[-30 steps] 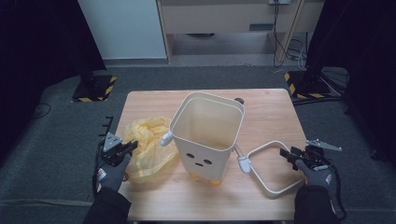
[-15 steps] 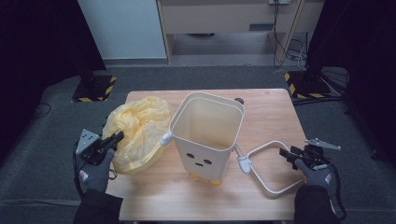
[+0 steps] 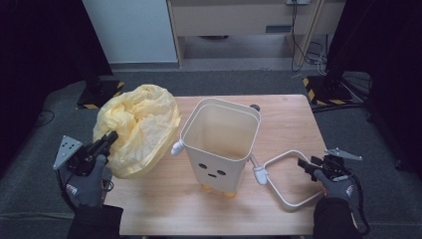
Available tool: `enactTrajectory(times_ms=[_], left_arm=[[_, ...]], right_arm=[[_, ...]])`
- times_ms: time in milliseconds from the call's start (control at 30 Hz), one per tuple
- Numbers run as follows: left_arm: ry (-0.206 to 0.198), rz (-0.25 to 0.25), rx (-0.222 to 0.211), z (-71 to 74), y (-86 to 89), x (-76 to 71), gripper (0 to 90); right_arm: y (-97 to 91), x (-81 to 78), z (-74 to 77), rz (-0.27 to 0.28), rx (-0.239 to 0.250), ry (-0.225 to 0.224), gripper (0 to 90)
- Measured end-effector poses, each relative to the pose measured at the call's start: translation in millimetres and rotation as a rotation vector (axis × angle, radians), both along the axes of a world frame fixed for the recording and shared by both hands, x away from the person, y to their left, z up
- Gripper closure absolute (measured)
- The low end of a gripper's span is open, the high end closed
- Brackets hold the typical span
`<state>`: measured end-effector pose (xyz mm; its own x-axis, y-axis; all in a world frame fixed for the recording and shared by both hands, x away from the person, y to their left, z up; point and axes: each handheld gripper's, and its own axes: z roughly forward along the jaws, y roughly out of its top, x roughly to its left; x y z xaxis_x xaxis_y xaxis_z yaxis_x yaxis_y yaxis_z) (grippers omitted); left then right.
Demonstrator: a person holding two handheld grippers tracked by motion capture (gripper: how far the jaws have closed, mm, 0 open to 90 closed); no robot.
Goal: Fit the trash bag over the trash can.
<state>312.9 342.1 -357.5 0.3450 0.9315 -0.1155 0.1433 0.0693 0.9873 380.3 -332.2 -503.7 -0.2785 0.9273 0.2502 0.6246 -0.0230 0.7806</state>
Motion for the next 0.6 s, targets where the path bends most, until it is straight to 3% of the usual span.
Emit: enactTrajectory(times_ms=[400, 600], left_arm=[[-0.085, -0.035, -0.035, 23.6, -9.7, -14.9, 85.3], [-0.132, -0.059, -0.046, 35.8, -16.6, -22.7, 85.3]], right_arm=[[0.3, 0.0, -8.1, -0.015, -0.091, 0.025, 34.4], [1.3, 1.1, -14.0, -0.006, -0.180, 0.057, 32.7]])
